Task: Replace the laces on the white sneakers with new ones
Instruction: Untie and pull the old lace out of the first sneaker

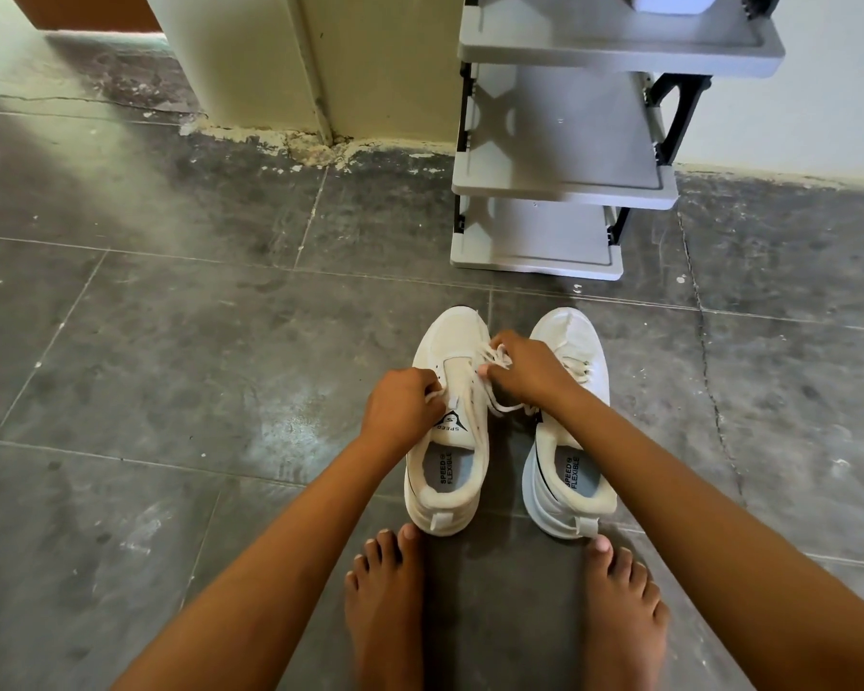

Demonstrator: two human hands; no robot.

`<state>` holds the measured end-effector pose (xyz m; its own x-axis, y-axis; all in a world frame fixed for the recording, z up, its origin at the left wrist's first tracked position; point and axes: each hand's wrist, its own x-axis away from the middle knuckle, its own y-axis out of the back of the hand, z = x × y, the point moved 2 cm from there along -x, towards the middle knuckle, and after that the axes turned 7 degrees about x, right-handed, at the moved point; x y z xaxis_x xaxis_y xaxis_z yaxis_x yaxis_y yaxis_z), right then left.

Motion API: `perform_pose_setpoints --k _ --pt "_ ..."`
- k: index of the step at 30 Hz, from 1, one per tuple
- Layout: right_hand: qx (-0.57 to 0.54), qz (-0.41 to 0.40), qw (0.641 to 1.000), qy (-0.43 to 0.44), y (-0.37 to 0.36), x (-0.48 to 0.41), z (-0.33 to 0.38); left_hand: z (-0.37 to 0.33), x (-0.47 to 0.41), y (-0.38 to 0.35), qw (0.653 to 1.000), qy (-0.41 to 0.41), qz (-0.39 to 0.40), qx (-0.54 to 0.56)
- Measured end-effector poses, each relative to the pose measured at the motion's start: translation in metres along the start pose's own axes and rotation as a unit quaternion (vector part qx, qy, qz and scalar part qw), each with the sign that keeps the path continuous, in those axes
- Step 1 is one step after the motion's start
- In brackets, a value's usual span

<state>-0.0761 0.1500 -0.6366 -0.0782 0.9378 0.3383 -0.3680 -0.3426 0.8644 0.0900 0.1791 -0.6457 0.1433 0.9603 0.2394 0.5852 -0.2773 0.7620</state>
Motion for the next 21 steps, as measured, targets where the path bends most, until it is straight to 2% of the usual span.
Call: perform_pose_setpoints --k 2,7,11,16,18,21 --pt "-0.02 0.006 1.0 -0.006 -0.006 0.0 -0.001 0.0 0.0 0.0 1.0 -0.001 0.001 -0.003" --pt "-0.078 -0.076 0.994 -0.033 -0.006 0.002 -0.002 -0.002 0.0 0.0 1.0 -0.002 -0.003 -0.014" --pt "-0.065 -0.107 0.992 -0.01 0.0 0.002 0.002 -0.002 -0.001 -0.001 1.0 -0.004 0.004 -0.026" --pt "-0.185 -0.21 0.958 0.058 0.034 0.007 0.01 0.0 -0.002 -0.004 1.0 -0.001 0.003 -0.023" --pt "-0.241 -0.181 0.949 0.087 0.043 0.01 0.018 0.0 -0.002 -0.004 1.0 0.001 0.002 -0.02" --pt "-0.357 -0.068 0.928 0.081 0.033 0.015 0.026 0.0 -0.002 -0.003 1.0 -0.001 0.003 -0.024"
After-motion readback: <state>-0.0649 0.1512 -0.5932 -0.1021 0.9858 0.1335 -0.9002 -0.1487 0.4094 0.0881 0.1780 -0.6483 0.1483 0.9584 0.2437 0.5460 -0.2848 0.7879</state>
